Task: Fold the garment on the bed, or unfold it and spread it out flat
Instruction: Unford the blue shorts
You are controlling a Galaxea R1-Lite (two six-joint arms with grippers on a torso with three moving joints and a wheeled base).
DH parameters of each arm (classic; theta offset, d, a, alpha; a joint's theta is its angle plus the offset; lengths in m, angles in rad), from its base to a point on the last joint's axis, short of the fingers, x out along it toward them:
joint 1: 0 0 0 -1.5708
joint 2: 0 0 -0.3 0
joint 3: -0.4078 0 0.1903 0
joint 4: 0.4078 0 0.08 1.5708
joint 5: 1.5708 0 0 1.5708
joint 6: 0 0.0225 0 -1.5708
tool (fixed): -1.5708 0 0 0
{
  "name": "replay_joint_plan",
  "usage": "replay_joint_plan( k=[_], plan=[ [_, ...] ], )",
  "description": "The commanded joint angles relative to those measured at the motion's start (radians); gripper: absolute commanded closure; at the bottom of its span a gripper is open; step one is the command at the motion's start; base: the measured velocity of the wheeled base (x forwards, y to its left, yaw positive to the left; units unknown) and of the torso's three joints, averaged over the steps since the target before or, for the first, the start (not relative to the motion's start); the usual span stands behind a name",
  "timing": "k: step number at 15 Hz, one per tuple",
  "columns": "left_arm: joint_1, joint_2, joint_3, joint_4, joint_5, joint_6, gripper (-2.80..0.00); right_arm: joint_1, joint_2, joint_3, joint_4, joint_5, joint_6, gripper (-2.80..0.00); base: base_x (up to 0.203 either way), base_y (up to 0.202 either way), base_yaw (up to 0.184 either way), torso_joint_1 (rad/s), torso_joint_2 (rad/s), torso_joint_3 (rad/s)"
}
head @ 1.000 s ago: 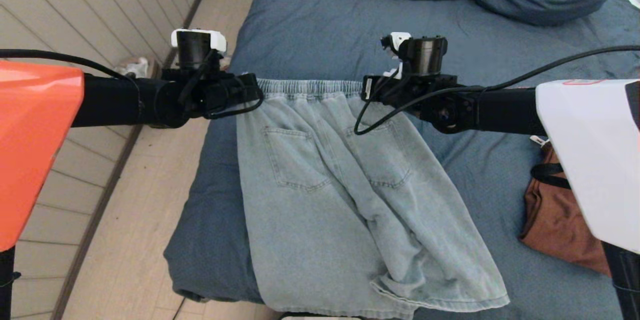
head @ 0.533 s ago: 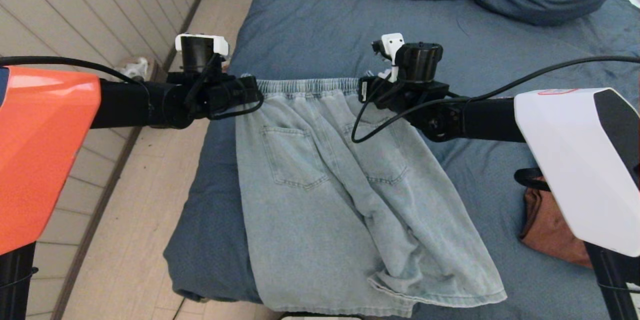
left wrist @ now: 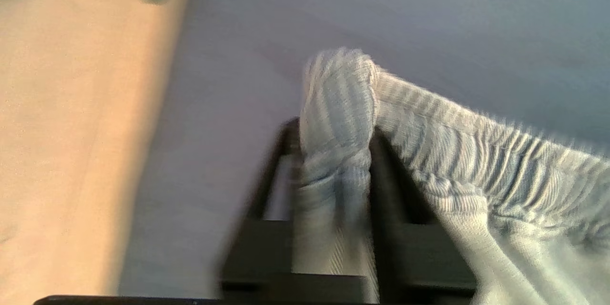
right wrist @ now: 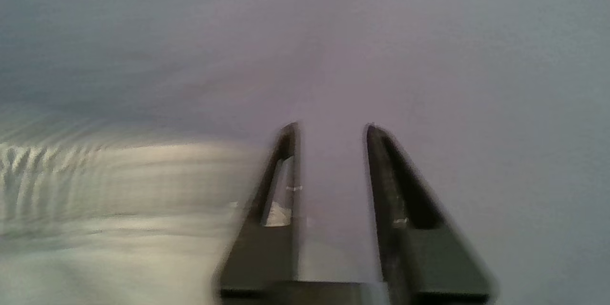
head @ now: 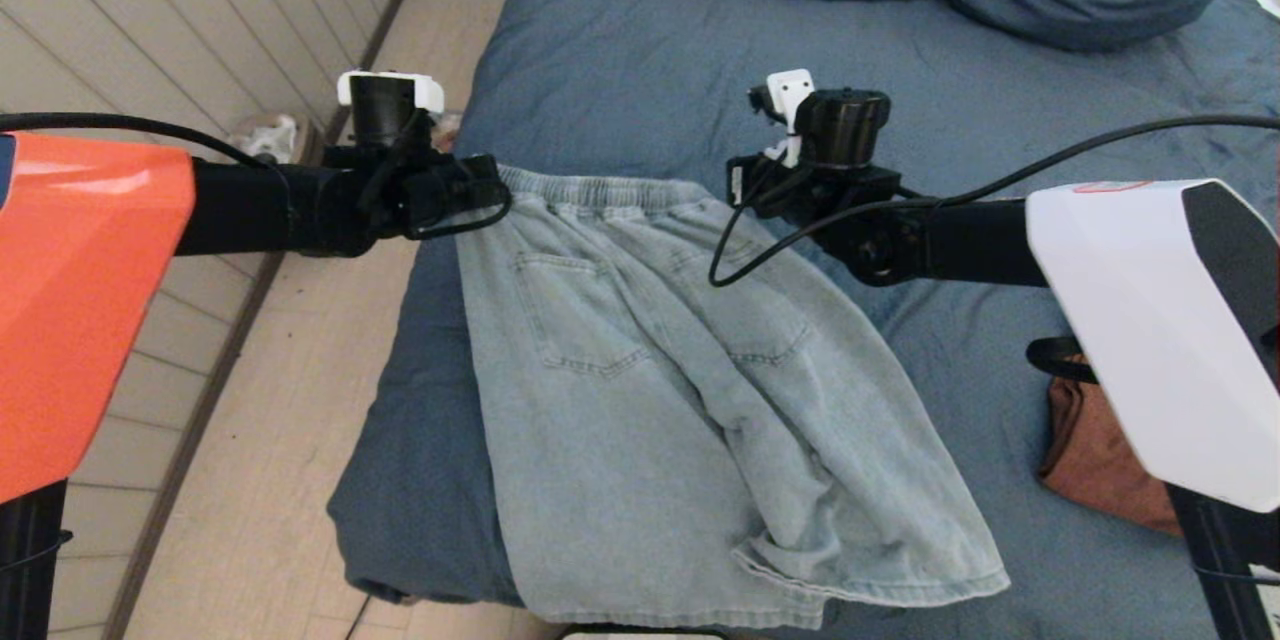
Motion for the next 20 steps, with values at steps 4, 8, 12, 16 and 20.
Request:
replay_joint_plan(
  k=[4, 8, 12, 16, 20],
  plan=[
    [-0.008, -0.048, 0.049, -0.011, -0.014, -0.003, -2.80, 0.005, -0.014, 0.000, 0.002, 0.008, 0.003, -2.80, 0.000, 0.000, 0.000, 0.000, 0.00, 0.000],
    [-0.023, -0.079, 0.091, -0.021, -0.025, -0.003, -2.80, -0.001, -0.026, 0.005, 0.001, 0.005, 0.010, -2.80, 0.000, 0.000, 0.000, 0.000, 0.00, 0.000],
    [-0.041, -0.163, 0.173, -0.008, -0.026, -0.006, 0.00, 0.003, -0.112, 0.055, 0.071, 0.008, 0.053, 0.00, 0.000, 0.000, 0.000, 0.000, 0.00, 0.000],
    [-0.052, -0.325, 0.437, -0.003, -0.027, -0.007, 0.00, 0.008, -0.280, 0.200, 0.377, 0.062, 0.183, 0.00, 0.000, 0.000, 0.000, 0.000, 0.00, 0.000],
    [-0.064, -0.445, 0.874, -0.087, -0.082, -0.056, 0.00, 0.051, -0.426, 0.538, 0.508, 0.127, 0.262, 0.00, 0.000, 0.000, 0.000, 0.000, 0.00, 0.000]
  ],
)
